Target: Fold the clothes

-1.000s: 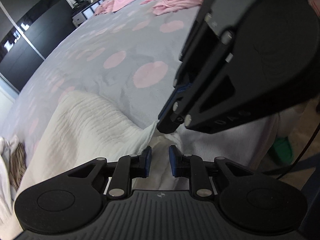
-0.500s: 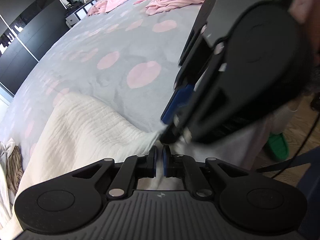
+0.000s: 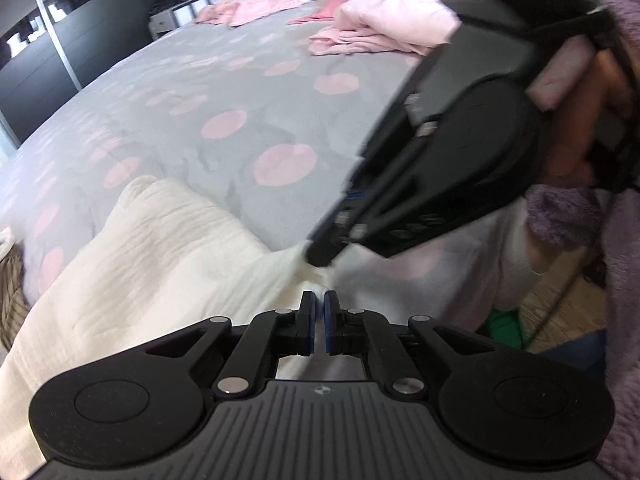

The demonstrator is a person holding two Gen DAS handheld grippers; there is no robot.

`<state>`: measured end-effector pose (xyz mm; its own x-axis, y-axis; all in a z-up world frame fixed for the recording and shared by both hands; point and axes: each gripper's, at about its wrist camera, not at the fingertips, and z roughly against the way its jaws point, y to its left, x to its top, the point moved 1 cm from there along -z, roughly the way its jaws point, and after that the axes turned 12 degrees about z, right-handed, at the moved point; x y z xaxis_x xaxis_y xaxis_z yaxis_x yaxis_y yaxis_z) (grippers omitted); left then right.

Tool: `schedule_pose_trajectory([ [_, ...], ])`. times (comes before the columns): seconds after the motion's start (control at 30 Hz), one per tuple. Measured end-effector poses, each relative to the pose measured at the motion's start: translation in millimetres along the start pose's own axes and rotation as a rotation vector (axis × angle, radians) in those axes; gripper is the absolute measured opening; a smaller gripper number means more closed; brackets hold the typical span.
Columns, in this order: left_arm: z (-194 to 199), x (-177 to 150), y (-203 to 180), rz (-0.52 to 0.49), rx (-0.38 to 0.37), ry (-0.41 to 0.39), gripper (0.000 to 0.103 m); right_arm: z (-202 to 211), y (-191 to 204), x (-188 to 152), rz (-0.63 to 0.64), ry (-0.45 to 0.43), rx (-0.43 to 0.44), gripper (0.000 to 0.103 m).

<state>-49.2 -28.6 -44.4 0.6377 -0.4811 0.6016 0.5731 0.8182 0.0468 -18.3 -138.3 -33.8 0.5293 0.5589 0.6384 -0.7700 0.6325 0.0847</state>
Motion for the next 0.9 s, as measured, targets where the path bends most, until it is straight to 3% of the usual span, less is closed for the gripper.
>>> schedule_pose_trajectory([
  [0.2, 4, -4, -8, -0.037, 0.002, -0.015, 0.009, 5, 1, -2, -0.031, -0.011, 0.041, 0.003],
  [0.27, 8, -8, -13, -0.072, -0.001, -0.014, 0.025, 1, -1, -3, -0.049, -0.003, 0.048, 0.003],
  [0.47, 11, -16, -27, -0.162, 0.076, -0.046, 0.045, -7, -3, -6, -0.099, 0.003, 0.128, 0.007],
  [0.63, 10, -17, -38, -0.263, 0.159, -0.1, 0.046, -1, 1, -4, -0.064, 0.04, 0.107, 0.01],
  [0.67, 10, -16, -40, -0.279, 0.169, -0.108, 0.048, 2, 0, -4, -0.061, 0.043, 0.095, 0.016],
  [0.7, 7, -16, -42, -0.291, 0.174, -0.11, 0.049, 5, -2, -4, -0.061, 0.046, 0.083, 0.031],
  [0.73, 5, -15, -43, -0.303, 0.179, -0.112, 0.049, 8, -3, -4, -0.061, 0.048, 0.067, 0.036],
  [0.9, -13, -18, -58, -0.443, 0.174, -0.089, 0.051, 13, -21, -7, -0.096, 0.066, -0.022, 0.037],
])
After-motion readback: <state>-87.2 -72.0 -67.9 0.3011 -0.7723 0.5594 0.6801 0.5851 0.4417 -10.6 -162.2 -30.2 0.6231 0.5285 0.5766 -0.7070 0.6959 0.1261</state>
